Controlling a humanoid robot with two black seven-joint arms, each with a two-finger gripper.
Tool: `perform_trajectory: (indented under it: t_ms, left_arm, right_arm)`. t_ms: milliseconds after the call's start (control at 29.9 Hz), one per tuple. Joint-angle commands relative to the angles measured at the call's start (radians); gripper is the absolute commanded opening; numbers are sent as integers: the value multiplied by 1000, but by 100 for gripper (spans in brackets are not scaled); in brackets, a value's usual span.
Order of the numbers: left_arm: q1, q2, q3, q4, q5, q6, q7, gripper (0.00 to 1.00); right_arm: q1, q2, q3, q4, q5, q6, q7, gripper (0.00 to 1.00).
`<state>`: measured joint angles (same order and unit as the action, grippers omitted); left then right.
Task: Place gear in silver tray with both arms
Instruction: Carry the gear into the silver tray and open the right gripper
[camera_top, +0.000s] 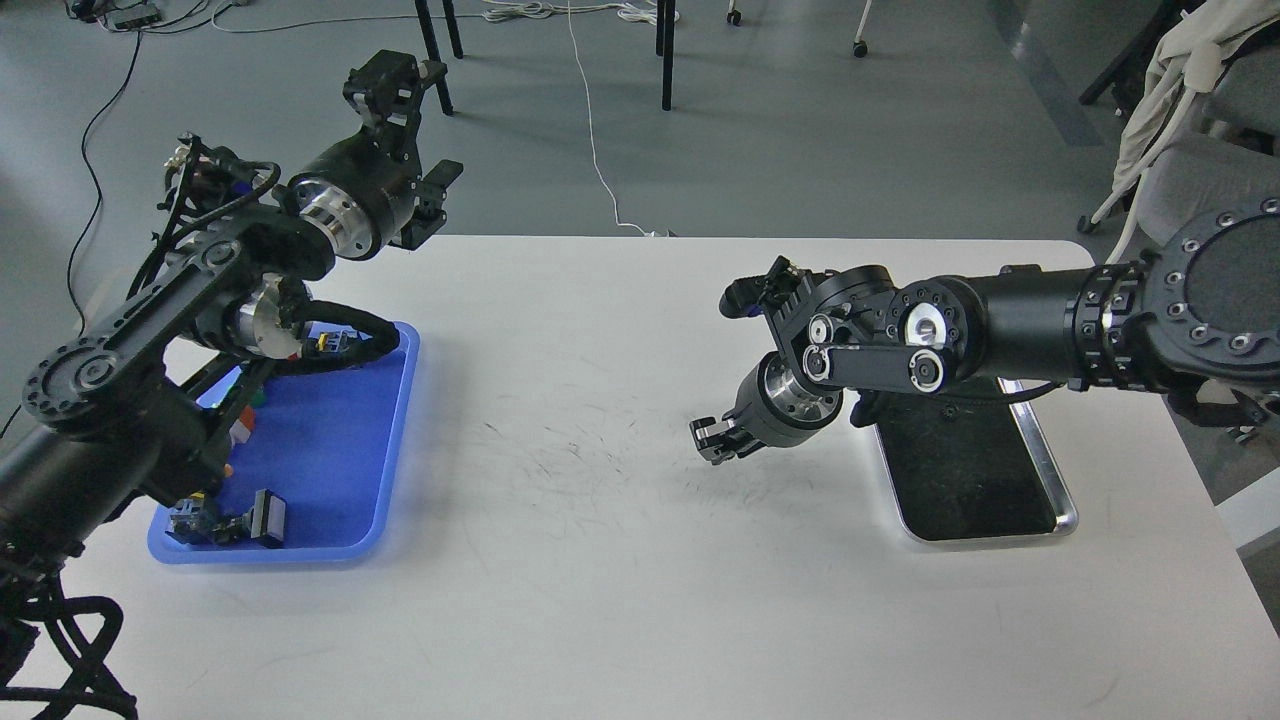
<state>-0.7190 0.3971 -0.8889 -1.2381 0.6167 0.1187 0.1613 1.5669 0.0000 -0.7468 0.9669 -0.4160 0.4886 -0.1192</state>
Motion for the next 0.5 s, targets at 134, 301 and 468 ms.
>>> perform_trajectory:
  t_ms: [134,301,468]
  left_arm:
    - [0,-1,2,0,14,1,0,98]
    - [1,-3,4,3,14,1,1,98]
    - [0,-4,8,6,15,1,0,98]
  right_arm:
    - [6,-162,18,81,-55,0,6,2]
    - [-53,-331,24,73,-158,0,12,2]
    - [-114,-390,53,79,-196,0,13,2]
